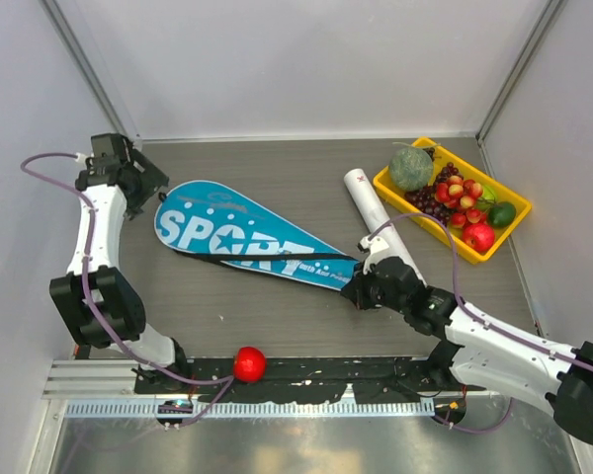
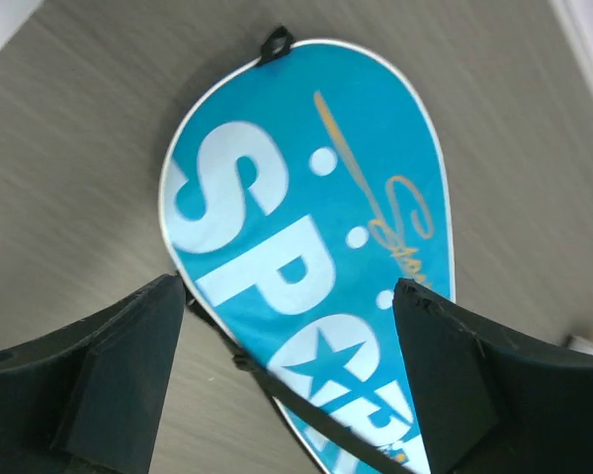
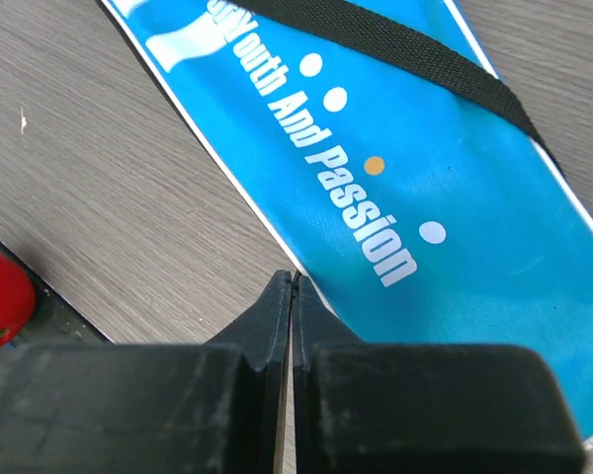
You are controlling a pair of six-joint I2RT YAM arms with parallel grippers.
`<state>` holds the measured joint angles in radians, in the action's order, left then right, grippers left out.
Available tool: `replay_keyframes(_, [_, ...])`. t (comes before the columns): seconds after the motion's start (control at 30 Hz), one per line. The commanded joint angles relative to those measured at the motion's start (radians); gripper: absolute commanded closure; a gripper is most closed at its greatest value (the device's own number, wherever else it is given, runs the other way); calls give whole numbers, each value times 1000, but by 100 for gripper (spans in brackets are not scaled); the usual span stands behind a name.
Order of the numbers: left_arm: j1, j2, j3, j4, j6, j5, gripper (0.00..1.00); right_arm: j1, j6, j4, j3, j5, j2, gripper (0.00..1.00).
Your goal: Pack up the badminton gear
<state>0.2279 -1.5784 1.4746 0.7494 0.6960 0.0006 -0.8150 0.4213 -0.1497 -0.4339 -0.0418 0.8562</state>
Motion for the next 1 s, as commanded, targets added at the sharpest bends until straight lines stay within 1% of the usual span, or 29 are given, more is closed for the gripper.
replay_keyframes(0.0, [-73, 125, -37, 139, -41, -175, 7, -4, 51, 145, -54, 26, 27, 95])
replay_keyframes(0.03, [-99, 176, -80, 128, -23, -174, 3, -6, 59, 145, -55, 26, 36, 95])
replay_keyframes(0.07, [-139, 225, -124, 99, 0, -165, 0, -7, 62, 180, -63, 66, 55, 95])
replay_keyframes(0.1, [-168, 275, -173, 90, 54, -154, 1, -13, 66, 191, -66, 74, 66, 95])
replay_keyframes(0.17, [-217, 383, -302, 6, 158, -105, 3, -26, 74, 202, -83, 79, 95, 95])
replay_keyframes(0.23, [-291, 483, -432, -68, 297, -27, 9, -42, 77, 203, -107, 83, 124, 95])
replay_keyframes(0.3, [-366, 578, -564, -163, 417, -24, 14, -61, 79, 206, -130, 74, 153, 95])
replay_keyframes(0.33, [-410, 619, -609, -191, 466, -45, 15, -68, 82, 210, -147, 69, 159, 95])
replay_keyframes(0.37, [-445, 648, -658, -229, 529, -54, 16, -72, 85, 217, -154, 66, 176, 95])
replay_keyframes(0.43, [-510, 689, -735, -290, 598, -44, 17, -79, 88, 228, -178, 69, 208, 95])
replay_keyframes(0.53, [-594, 686, -793, -340, 646, -47, 18, -104, 94, 240, -212, 66, 244, 95])
replay_keyframes(0.6, [-660, 670, -823, -350, 684, -94, 20, -121, 102, 249, -226, 62, 264, 95])
replay_keyframes(0.67, [-731, 638, -861, -399, 724, -119, 22, -139, 105, 262, -238, 50, 279, 95])
replay_keyframes(0.77, [-777, 569, -884, -481, 757, -106, 27, -159, 103, 266, -246, 45, 290, 95])
replay_keyframes(0.8, [-788, 545, -876, -496, 758, -108, 28, -161, 108, 269, -247, 7, 288, 95])
replay_keyframes(0.97, [-855, 459, -849, -524, 754, -137, 32, -174, 116, 268, -230, -23, 271, 95])
